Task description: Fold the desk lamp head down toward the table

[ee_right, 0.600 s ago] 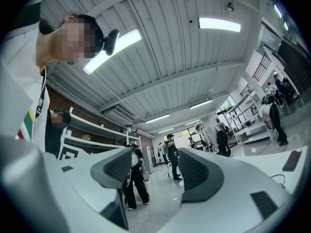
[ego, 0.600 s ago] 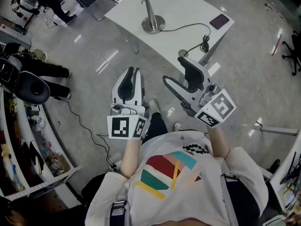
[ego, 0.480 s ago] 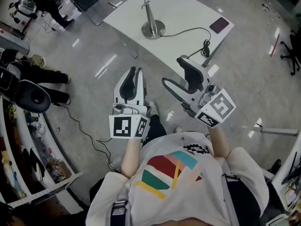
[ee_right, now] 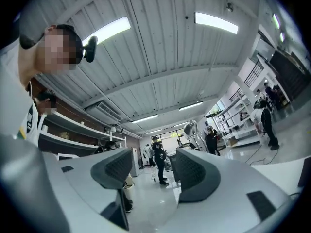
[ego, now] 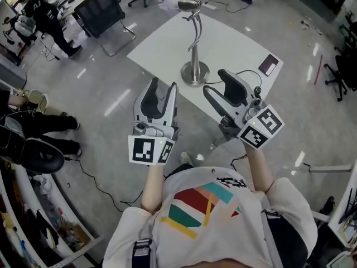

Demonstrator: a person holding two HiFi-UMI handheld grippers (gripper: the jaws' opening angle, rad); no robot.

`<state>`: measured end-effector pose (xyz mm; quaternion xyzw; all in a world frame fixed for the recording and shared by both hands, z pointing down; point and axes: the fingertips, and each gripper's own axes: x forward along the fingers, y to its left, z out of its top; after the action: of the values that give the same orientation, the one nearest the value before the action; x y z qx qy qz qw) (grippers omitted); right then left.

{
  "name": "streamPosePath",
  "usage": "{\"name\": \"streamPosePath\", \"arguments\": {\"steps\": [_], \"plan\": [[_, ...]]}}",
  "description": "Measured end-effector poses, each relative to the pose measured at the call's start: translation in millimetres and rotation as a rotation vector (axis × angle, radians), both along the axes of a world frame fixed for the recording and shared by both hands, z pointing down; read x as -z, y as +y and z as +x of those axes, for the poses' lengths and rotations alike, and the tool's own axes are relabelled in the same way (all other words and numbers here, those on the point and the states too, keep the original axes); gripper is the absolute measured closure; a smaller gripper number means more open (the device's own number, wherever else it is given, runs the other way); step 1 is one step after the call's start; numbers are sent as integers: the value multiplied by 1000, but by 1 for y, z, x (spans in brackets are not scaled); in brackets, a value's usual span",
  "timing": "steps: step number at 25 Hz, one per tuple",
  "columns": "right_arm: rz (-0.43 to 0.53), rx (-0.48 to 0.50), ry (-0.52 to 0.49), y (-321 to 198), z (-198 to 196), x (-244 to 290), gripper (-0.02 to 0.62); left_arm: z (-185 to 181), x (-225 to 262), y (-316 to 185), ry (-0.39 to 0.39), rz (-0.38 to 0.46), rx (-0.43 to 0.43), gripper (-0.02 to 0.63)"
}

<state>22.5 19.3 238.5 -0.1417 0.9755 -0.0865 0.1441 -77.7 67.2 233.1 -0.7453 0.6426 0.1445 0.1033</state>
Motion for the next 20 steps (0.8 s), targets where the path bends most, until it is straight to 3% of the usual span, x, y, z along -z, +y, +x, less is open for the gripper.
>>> {"name": "streamPosePath", "arguments": {"steps": [5,12,17,20], "plan": [[15,-158,59,-53,-21,-3,313,-30,-18,-49,-18,-82,-160,377],[34,-251,183,-110,-33,-24,313,-37,-56,-109,-3,-145,-310,364],[-3,-217,154,-151,-44,-22,313,-41,-34,-146,-84,-117,-301,333],[44,-140,197,-175,-57,-25,313,-45,-6,-168,-151,-50,-246,333]]}}
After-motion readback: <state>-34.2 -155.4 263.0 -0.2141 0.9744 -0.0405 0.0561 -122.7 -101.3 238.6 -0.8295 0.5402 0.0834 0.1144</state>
